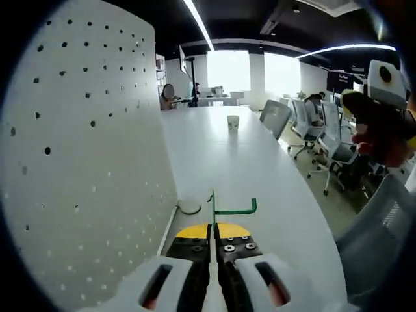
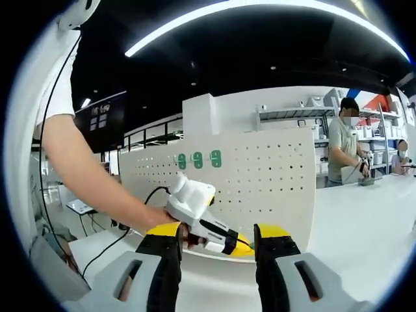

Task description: Insert the hook assembly into the mounting plate slot until the hook locks in place.

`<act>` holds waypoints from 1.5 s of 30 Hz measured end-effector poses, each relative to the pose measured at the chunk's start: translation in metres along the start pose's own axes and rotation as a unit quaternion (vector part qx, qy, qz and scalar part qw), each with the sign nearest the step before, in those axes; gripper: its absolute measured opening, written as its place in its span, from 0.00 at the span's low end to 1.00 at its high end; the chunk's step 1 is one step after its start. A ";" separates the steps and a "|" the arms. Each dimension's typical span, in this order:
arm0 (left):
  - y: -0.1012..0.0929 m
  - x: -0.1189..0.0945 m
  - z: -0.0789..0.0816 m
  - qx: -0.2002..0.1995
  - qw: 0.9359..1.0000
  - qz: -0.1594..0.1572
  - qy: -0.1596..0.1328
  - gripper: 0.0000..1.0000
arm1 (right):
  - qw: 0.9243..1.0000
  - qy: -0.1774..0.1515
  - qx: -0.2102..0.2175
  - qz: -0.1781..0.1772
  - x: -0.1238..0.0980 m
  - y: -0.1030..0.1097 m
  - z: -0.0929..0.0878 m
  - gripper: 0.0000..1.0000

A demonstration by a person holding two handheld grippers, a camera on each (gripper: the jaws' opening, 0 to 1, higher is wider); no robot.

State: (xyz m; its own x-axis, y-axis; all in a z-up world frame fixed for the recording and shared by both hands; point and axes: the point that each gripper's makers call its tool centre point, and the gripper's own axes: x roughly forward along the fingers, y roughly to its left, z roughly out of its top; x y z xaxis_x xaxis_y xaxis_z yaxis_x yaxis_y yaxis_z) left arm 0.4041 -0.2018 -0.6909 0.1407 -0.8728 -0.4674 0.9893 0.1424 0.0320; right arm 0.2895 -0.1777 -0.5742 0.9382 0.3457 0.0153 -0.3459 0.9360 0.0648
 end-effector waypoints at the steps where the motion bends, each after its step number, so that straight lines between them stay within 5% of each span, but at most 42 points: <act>1: -0.001 -0.002 0.003 0.002 1.000 0.002 -0.006 0.01 | 1.000 0.000 -0.001 0.002 0.000 0.002 0.001 0.42; 23: -0.012 -0.057 0.036 -0.016 0.994 0.022 -0.105 0.01 | 0.999 -0.028 -0.006 0.015 0.007 0.023 0.034 0.42; 35: -0.017 -0.096 0.056 -0.031 0.984 0.042 -0.171 0.02 | 0.999 -0.039 0.002 0.019 0.009 0.031 0.046 0.42; 45: -0.028 -0.125 0.058 -0.043 0.977 0.049 -0.205 0.02 | 0.999 -0.043 0.006 0.028 0.011 0.041 0.052 0.42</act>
State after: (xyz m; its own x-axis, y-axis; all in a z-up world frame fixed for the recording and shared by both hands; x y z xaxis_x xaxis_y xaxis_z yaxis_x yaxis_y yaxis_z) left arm 0.3608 -0.1241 -0.5823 0.2558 -0.9641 -0.0719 0.9658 0.2581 -0.0247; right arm 0.2856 -0.1389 -0.5197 0.9147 0.3900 0.1059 -0.3983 0.9143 0.0734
